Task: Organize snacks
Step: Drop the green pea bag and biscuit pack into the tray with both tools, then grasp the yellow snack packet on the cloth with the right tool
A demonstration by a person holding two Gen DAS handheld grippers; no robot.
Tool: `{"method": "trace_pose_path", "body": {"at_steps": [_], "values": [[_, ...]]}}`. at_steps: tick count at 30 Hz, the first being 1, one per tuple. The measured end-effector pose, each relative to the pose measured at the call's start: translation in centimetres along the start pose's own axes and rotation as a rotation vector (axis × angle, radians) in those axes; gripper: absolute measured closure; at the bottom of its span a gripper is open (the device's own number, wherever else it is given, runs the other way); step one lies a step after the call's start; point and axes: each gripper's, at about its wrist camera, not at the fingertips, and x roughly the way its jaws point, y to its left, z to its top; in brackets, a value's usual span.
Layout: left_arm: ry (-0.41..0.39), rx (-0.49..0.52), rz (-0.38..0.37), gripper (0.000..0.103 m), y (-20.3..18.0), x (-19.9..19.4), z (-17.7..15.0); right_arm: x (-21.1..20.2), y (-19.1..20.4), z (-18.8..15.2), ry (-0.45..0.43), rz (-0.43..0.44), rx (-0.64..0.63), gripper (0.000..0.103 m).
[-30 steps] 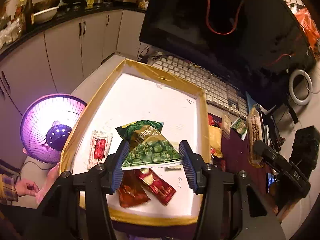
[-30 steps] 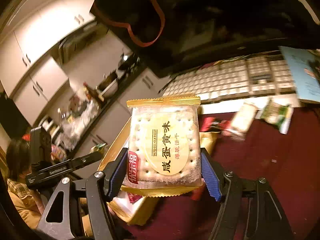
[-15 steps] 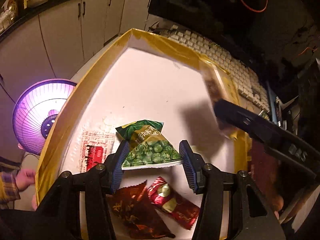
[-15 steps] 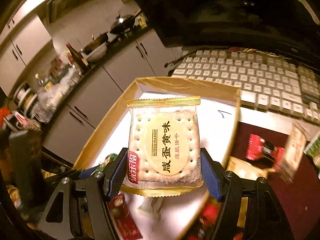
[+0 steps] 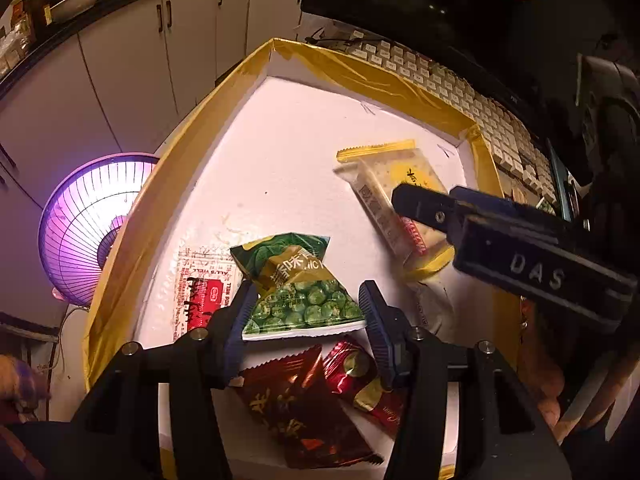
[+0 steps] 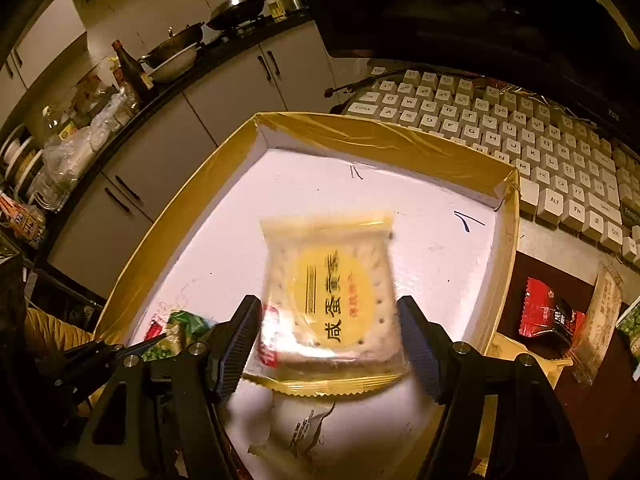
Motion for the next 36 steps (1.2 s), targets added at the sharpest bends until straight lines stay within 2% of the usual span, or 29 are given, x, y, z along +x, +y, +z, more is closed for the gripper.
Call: {"method": "trace_pose_path", "body": {"at_steps": [5,7,9,10,14,16,18,21,26,29,31,35,36], "values": [[-0.002,0.023,0.003,0.051,0.2,-0.6,0.2,0.1,-0.2,0.2,0.012,0.008,0.010,0.031],[-0.019,0.041,0.000,0.041,0.2,-1.2,0.4,-0.6,-0.9,0.1,-0.003,0.078,0.035,0.029],[-0.070,0.038,0.010,0.035,0.4,-2.4,0.5,-2.1,-2.0,-0.2,-0.036,0.166,0.078,0.024],[-0.090,0.031,0.003,0.035,0.7,-2.9,0.4,-2.7,-2.5,-0.5,-0.052,0.183,0.092,0.024],[-0.154,-0.020,-0.083,0.035,1.2,-5.2,0.0,-6.8,-5.0,-2.4,-0.141,0.249,0.146,0.022],[-0.194,-0.027,-0.103,0.035,0.8,-6.5,-0.4,-9.2,-6.7,-3.9,-0.186,0.281,0.172,0.022],[-0.248,-0.020,-0.137,0.035,-0.3,-8.7,-1.3,-11.0,-8.6,-5.3,-0.217,0.290,0.200,0.022],[-0.275,-0.007,-0.193,0.035,-2.3,-11.6,-3.0,-12.6,-11.5,-6.9,-0.238,0.301,0.257,0.021],[-0.266,0.005,-0.188,0.035,-5.6,-13.2,-6.3,-11.8,-14.8,-8.8,-0.197,0.278,0.319,0.024],[-0.212,-0.018,-0.202,0.035,-6.8,-11.9,-7.6,-10.2,-15.2,-9.1,-0.152,0.285,0.337,0.028],[-0.187,-0.021,-0.204,0.035,-7.6,-10.9,-8.2,-8.8,-15.1,-8.6,-0.114,0.256,0.349,0.033],[-0.179,0.003,-0.182,0.035,-9.3,-9.7,-8.8,-6.8,-14.5,-7.6,-0.078,0.232,0.362,0.035],[-0.182,0.017,-0.156,0.035,-9.8,-9.4,-8.8,-6.4,-14.4,-7.3,-0.066,0.221,0.364,0.038]]}}
